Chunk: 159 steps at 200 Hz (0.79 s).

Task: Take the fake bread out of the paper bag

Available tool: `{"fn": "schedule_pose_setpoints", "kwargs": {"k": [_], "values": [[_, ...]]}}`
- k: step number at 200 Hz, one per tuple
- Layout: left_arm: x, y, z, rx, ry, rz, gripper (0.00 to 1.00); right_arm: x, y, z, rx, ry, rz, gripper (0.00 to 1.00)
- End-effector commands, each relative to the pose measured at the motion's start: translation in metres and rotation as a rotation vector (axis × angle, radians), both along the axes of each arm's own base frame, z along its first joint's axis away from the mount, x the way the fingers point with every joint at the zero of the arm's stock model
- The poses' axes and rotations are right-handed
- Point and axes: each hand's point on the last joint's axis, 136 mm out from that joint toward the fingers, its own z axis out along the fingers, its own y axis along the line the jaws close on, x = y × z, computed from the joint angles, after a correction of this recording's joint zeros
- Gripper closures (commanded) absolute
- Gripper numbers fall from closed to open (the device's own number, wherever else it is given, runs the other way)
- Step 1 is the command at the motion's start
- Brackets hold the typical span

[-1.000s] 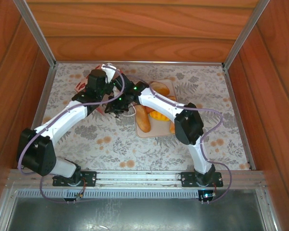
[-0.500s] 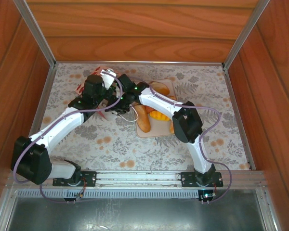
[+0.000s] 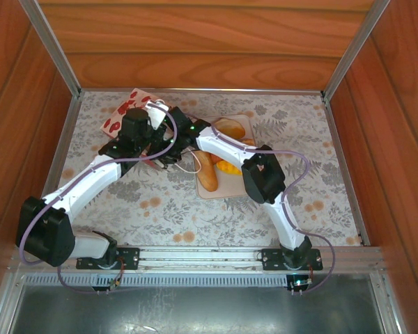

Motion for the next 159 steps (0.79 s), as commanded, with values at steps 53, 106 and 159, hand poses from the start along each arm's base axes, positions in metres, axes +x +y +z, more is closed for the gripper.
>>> {"fn": "schedule_pose_setpoints", "kwargs": {"k": [53,106,159], "values": [[0.004,-0.017,0.011,-0.053,-0.029,-0.059,1.0,-0.006,0.007,0.029,0.119,-0.08,0.105,0.47],[-0.001,-0.026,0.014,-0.083,-0.023,-0.112,1.0,0.006,0.001,-0.001,0.006,-0.043,0.054,0.47],[-0.001,-0.023,0.013,-0.079,-0.023,-0.095,1.0,0.015,-0.003,-0.006,-0.05,-0.059,0.017,0.71]]}}
